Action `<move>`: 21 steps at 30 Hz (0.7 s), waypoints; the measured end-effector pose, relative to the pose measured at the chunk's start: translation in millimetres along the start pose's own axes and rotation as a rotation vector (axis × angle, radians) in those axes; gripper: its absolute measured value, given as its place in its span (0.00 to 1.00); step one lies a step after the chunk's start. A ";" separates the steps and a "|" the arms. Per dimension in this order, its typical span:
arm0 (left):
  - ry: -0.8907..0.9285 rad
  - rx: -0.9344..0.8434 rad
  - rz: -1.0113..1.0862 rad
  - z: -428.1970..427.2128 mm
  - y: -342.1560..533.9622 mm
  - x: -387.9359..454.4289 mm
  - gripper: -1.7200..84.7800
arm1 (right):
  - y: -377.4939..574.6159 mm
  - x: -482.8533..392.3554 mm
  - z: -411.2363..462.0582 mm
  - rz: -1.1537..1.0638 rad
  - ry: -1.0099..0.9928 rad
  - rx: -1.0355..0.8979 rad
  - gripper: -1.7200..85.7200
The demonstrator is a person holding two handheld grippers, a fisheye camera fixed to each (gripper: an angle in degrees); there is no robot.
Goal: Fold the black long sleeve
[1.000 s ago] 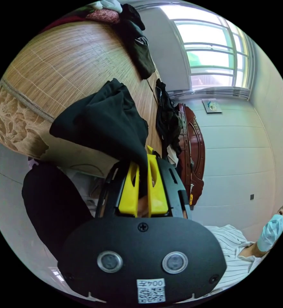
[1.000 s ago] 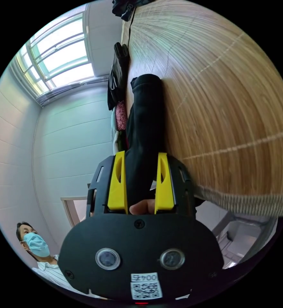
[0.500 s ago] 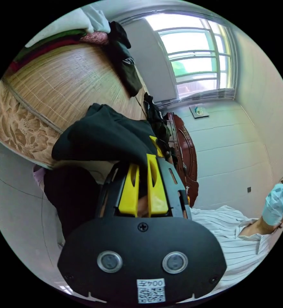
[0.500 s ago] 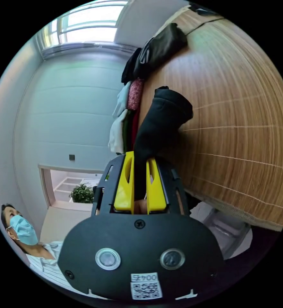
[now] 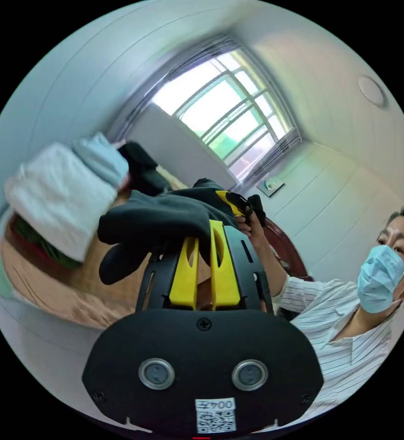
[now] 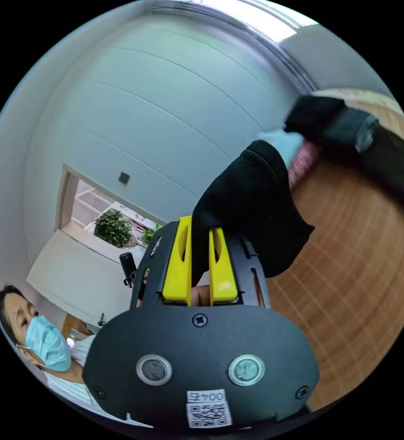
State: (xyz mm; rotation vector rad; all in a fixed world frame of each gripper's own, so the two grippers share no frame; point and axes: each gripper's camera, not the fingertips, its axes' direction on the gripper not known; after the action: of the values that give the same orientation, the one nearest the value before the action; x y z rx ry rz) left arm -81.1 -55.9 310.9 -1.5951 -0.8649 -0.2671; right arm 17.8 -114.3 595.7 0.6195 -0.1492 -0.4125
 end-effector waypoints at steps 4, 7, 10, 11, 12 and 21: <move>-0.190 0.143 0.237 -39.8 -50.4 0.7 0.09 | -70.1 -29.9 52.7 -0.183 -0.126 0.150 0.09; -0.251 0.174 0.200 -39.0 -62.9 -61.3 0.09 | -108.8 5.4 117.7 -0.149 -0.193 0.144 0.11; -0.236 0.144 -0.083 -19.0 -50.6 -190.8 0.08 | -128.2 89.4 213.1 0.087 -0.196 -0.048 0.15; -0.195 0.117 -0.257 -7.7 -36.0 -255.1 0.08 | -119.4 128.1 247.7 0.202 -0.151 -0.123 0.15; -0.174 0.103 -0.353 -2.1 -25.5 -287.2 0.08 | -111.2 145.3 260.4 0.254 -0.130 -0.141 0.15; 0.123 0.474 -0.476 9.5 89.9 -387.1 0.10 | 18.3 210.1 246.5 0.288 -0.252 -0.073 0.10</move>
State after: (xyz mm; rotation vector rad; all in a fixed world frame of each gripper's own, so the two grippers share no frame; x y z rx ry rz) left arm -293.1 -191.0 2.9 -0.9136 -1.1096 -0.4525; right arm 151.4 -319.8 808.2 0.4637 -0.4561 -0.2144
